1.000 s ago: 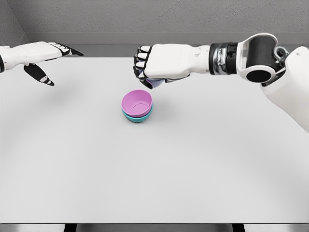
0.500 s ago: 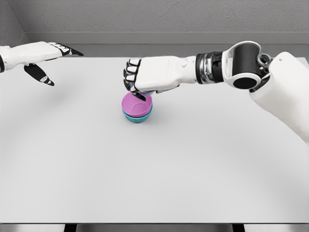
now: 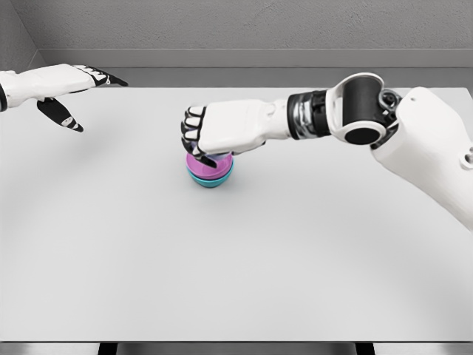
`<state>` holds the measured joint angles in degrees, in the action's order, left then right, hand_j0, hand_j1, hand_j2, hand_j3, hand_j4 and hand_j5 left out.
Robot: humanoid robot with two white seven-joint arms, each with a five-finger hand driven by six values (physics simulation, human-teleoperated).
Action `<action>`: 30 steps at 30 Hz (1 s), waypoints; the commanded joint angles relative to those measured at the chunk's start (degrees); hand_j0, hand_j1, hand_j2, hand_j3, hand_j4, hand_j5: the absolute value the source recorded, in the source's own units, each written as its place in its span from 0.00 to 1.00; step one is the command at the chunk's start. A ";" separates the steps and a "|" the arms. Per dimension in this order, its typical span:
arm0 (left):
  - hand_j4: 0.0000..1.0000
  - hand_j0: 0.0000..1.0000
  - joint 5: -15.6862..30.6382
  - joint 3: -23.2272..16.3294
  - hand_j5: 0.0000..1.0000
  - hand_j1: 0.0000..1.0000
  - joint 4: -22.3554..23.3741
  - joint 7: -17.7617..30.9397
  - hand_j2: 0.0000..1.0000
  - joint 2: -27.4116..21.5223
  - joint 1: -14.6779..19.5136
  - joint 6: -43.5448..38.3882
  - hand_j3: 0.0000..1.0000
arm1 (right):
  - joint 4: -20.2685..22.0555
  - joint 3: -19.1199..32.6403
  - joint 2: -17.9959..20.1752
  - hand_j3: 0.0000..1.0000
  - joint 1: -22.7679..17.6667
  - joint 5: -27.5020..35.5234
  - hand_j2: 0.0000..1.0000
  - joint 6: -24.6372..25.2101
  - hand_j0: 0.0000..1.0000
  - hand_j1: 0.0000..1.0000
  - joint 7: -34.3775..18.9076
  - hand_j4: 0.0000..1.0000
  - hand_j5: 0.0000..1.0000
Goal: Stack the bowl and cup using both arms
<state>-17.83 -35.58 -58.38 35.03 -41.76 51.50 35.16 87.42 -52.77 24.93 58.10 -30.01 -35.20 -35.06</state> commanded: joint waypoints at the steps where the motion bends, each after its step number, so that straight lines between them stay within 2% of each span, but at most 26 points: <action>1: 1.00 1.00 0.34 0.07 1.00 1.00 0.02 -0.03 1.00 -0.08 0.00 -0.16 1.00 | 0.03 -0.49 -0.06 0.29 0.00 0.21 0.29 0.20 0.29 0.29 0.06 0.29 0.29; 30: 1.00 1.00 0.34 0.07 1.00 1.00 0.02 -0.03 1.00 -0.25 -0.35 -0.16 1.00 | -1.38 -1.81 -0.15 0.29 -0.18 -0.05 0.29 0.20 0.29 0.29 0.06 0.29 0.29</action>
<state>-17.83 -35.58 -58.36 35.03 -41.96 51.15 35.16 86.19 -54.65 24.83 57.92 -30.33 -35.20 -35.06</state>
